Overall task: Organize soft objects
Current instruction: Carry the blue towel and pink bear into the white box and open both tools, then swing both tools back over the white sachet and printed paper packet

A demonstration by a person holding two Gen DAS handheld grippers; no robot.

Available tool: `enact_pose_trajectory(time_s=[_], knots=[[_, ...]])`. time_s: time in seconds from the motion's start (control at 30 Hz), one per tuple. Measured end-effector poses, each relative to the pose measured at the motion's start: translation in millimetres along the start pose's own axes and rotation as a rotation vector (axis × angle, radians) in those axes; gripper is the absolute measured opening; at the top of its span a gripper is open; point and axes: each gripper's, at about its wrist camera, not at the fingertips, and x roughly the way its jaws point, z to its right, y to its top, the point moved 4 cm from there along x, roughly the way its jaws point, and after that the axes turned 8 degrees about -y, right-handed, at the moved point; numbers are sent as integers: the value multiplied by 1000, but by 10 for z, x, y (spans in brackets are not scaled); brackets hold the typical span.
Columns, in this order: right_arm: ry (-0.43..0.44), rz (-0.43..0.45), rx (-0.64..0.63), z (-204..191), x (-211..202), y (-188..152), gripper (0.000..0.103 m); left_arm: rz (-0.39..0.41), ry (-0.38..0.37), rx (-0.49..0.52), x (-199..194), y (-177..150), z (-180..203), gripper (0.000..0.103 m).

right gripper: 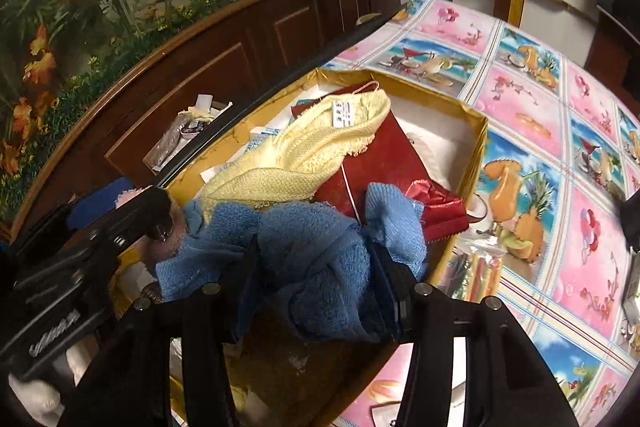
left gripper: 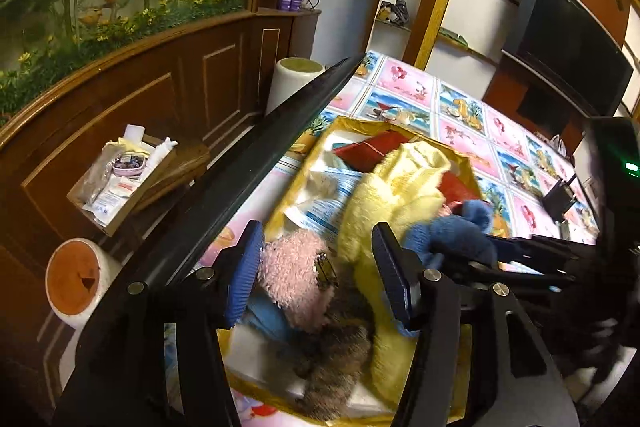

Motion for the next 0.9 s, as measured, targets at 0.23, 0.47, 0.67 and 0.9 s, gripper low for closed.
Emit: enact_pose_trajectory(time_s=[0.23,0.47,0.67,0.9], knots=[[-7,22,-1,34,-18,-35,64,27,37,18,-157,-35,80,57],[-5,68,11,40,-251,-129,66,60,79,32,-327,-65,134,57],[5,123,-1,17,-491,-224,68,83,106,59,-491,-115,244,57],[22,161,12,68,-728,-335,68,108,110,101,-697,-179,430,57]])
